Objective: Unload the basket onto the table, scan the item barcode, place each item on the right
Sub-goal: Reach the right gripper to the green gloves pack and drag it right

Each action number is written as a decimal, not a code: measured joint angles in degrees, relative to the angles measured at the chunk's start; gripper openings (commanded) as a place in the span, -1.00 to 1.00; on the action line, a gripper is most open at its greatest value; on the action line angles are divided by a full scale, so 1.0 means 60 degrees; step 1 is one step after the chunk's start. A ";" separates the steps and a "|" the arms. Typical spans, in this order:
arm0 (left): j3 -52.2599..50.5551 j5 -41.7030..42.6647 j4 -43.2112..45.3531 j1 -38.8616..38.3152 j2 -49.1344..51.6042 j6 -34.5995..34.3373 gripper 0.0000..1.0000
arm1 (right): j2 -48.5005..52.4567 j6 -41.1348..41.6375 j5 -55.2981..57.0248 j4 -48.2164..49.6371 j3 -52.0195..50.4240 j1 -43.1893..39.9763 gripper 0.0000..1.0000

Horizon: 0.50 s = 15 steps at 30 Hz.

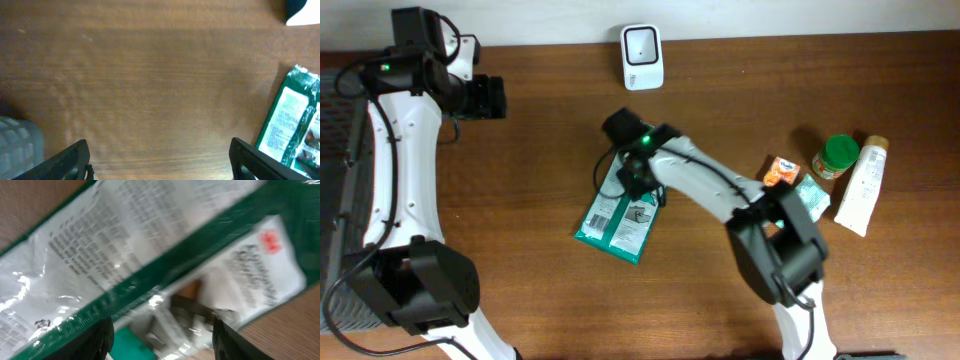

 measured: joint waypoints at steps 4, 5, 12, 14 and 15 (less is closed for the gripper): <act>-0.0386 0.0401 0.0036 -0.0262 0.0007 0.0084 0.22 | -0.1453 0.1009 -0.1279 -0.0637 0.0000 -0.1020 0.15; -0.0470 0.0503 0.0033 -0.0372 0.0011 0.0157 0.08 | -0.1727 0.1206 -0.1490 -0.0849 0.0004 -0.1268 0.09; -0.0627 0.0849 0.0080 -0.1402 0.0889 0.0543 -0.67 | -0.2233 0.2040 -0.2284 -0.1985 -0.0211 -0.3075 -0.61; -0.0645 0.0863 0.0127 -0.1606 0.1198 0.0630 -0.72 | -0.2106 0.2208 -0.2335 -0.1949 -0.0477 -0.3024 -0.67; -0.0656 0.0878 0.0189 -0.1730 0.1384 0.0692 -0.74 | -0.1996 0.2401 -0.2331 -0.1894 -0.0634 -0.2973 -0.72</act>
